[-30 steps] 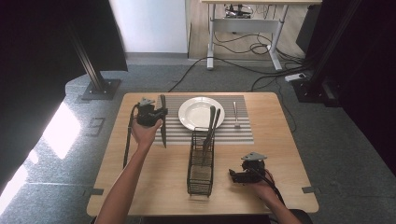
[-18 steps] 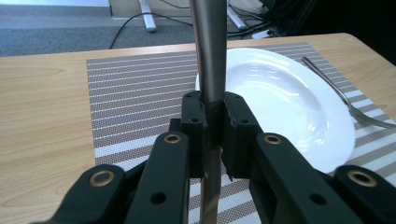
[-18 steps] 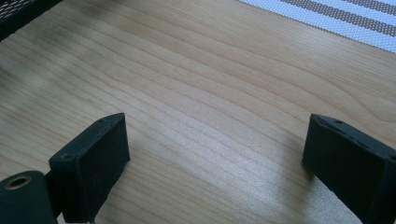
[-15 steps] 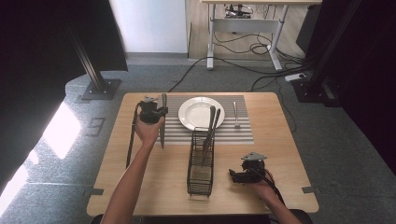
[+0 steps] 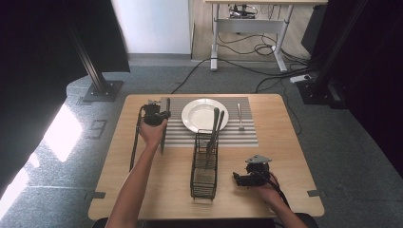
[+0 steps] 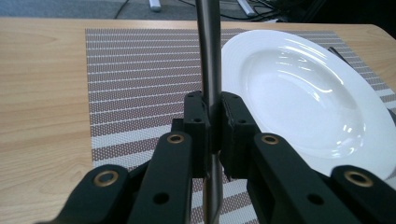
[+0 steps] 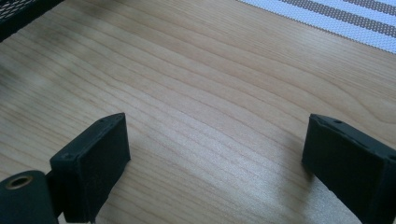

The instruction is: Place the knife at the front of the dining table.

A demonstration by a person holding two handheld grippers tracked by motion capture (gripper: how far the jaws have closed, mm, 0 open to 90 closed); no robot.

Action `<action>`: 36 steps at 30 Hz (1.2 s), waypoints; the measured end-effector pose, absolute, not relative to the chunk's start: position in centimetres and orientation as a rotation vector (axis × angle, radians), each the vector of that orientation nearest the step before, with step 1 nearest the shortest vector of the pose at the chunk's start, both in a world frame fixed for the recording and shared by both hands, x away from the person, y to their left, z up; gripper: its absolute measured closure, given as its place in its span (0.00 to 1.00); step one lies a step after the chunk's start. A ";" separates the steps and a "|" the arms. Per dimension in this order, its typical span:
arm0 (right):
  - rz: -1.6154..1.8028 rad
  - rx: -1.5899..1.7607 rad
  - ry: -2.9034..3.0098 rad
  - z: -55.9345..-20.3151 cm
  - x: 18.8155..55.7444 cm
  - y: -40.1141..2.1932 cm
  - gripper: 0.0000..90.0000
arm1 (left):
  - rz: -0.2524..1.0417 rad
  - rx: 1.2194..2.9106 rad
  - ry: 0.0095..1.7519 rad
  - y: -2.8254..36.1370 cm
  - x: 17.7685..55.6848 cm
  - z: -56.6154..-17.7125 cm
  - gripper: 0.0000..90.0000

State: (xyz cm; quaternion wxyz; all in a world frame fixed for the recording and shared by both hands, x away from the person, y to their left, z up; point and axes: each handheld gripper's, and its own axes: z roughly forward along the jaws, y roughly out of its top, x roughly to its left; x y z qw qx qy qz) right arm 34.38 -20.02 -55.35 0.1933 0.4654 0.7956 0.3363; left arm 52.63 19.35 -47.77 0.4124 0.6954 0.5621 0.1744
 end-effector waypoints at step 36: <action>0.949 1.300 2.236 -55.3 34.4 -19.9 0.09 | 0.399 1.851 1.481 17.8 56.1 -51.8 0.93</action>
